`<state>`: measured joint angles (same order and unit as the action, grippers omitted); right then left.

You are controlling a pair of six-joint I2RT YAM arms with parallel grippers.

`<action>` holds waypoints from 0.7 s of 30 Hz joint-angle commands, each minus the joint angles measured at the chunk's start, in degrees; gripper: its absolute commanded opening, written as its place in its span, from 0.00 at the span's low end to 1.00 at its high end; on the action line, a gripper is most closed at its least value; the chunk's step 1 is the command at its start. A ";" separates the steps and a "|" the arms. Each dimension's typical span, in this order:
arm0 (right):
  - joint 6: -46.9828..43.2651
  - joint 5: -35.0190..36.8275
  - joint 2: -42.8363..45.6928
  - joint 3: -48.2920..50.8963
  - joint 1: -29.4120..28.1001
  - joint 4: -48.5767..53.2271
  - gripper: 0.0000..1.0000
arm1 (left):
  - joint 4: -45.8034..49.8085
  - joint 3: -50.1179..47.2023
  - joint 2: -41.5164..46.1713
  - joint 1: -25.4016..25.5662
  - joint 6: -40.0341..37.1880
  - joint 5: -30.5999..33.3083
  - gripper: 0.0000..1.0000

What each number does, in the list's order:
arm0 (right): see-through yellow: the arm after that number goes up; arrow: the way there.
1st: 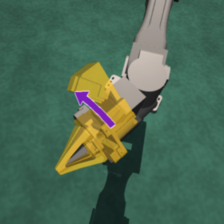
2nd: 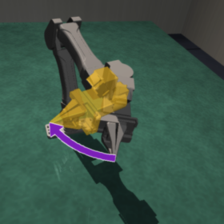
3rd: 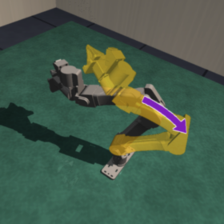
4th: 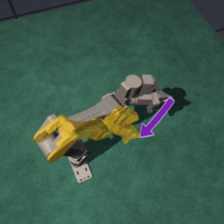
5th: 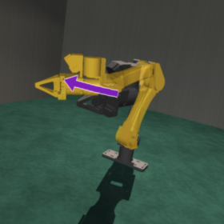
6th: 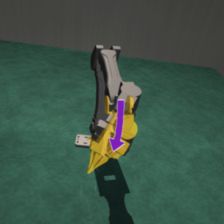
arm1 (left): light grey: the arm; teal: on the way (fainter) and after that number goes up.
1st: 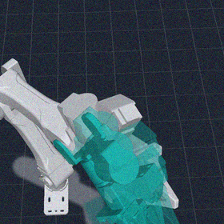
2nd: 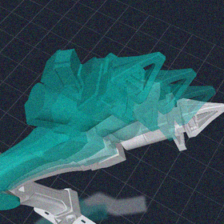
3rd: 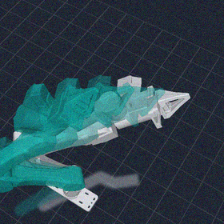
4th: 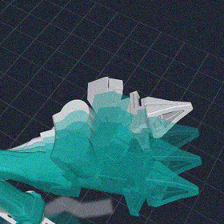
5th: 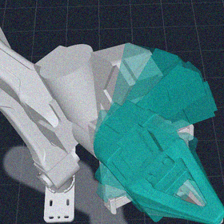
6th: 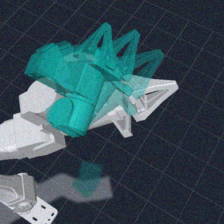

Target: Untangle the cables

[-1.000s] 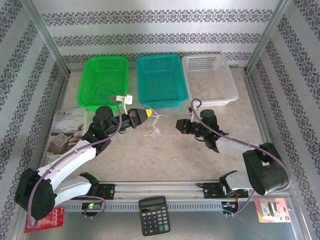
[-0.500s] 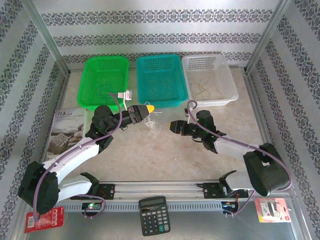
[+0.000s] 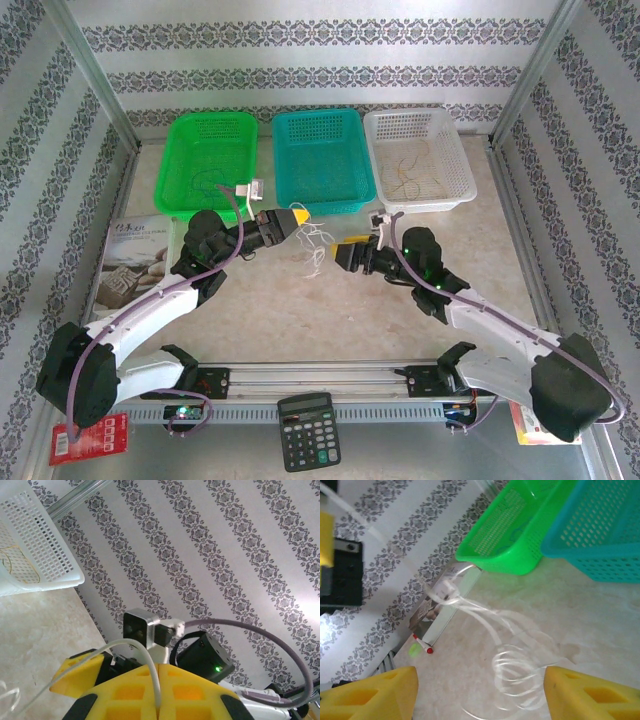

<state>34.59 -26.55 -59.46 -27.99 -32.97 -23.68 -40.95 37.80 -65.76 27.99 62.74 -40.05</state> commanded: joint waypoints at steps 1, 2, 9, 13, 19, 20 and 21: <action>-4.01 2.70 0.62 -2.15 -2.04 -2.30 0.68 | -2.52 2.13 -0.07 -0.65 1.78 0.74 0.00; -4.84 3.13 0.50 -2.72 -2.79 -2.60 0.69 | -2.80 2.21 -0.30 -0.65 2.22 0.91 0.00; -9.13 9.21 -2.67 -6.38 -7.62 -6.08 0.72 | -5.61 2.50 -1.93 -0.57 5.08 1.60 0.00; -10.57 12.62 -6.81 -8.28 -9.94 -9.52 0.72 | -6.03 3.06 -2.10 -0.22 5.94 2.21 0.00; -9.84 17.55 -12.93 -9.50 -11.66 -18.10 0.72 | -5.41 3.59 -1.50 0.70 6.22 3.46 0.00; -9.79 18.31 -13.80 -9.61 -11.83 -19.37 0.72 | -5.50 3.60 -1.50 0.88 6.33 3.65 0.00; -9.70 19.17 -14.82 -9.79 -11.96 -21.14 0.72 | -5.54 3.70 -1.48 1.01 6.44 3.83 0.00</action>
<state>25.52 -11.62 -72.73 -35.75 -44.16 -36.88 -42.76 39.68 -67.90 28.21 68.23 -37.17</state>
